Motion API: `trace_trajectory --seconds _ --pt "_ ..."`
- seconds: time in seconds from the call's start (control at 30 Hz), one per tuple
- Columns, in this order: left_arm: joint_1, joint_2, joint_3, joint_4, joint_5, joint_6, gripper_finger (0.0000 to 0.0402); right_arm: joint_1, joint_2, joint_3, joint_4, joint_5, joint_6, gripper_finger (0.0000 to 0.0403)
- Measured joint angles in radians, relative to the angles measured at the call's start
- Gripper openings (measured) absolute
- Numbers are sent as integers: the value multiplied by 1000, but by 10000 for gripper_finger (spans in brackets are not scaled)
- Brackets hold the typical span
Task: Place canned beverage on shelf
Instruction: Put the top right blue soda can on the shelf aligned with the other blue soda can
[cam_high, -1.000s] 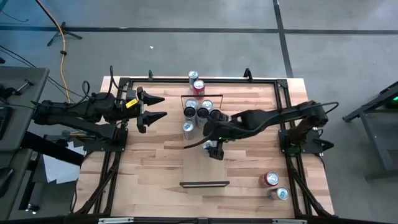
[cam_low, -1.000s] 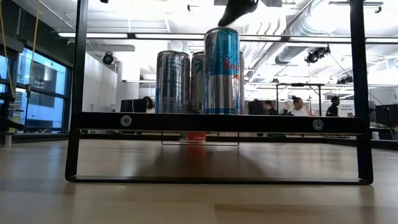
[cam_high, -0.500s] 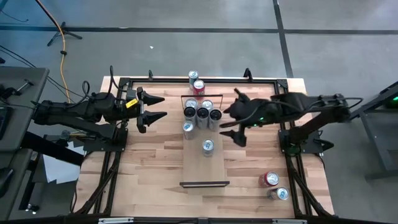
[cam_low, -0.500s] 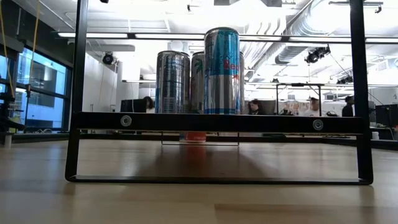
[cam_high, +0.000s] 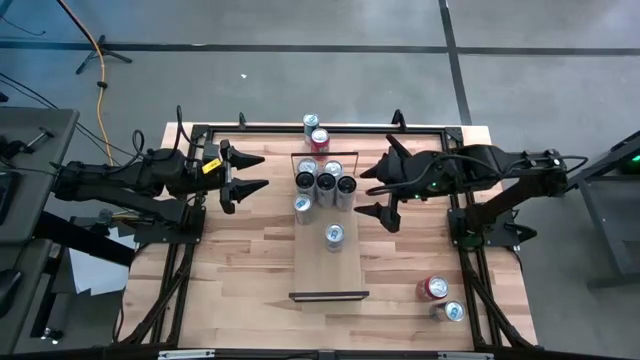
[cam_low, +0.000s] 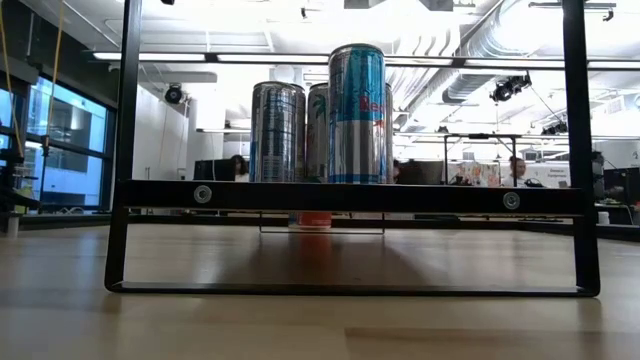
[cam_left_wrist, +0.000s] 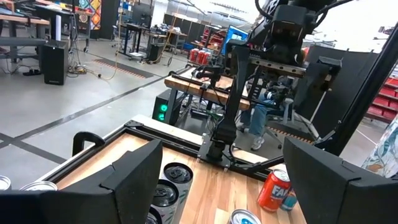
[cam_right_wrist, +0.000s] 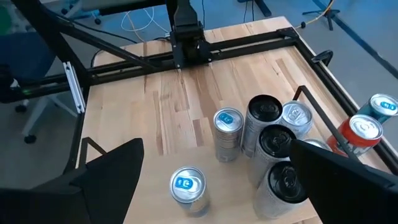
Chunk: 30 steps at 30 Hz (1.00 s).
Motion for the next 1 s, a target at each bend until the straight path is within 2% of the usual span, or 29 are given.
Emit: trace_trajectory --seconds 0.33,0.47,0.6,0.7,1.0 --pt "0 0 0 0 0 0 294 0 4 0 0 1 -11 387" --pt "0 0 0 0 0 -1 294 -6 4 0 7 3 -194 387" --pt "0 0 0 0 0 -2 294 -6 19 -1 21 -44 -558 387" --pt "0 0 0 0 0 -1 294 -8 41 -1 56 -75 -752 387" --pt "0 0 0 2 0 -1 294 -13 107 -1 107 -102 -784 387"
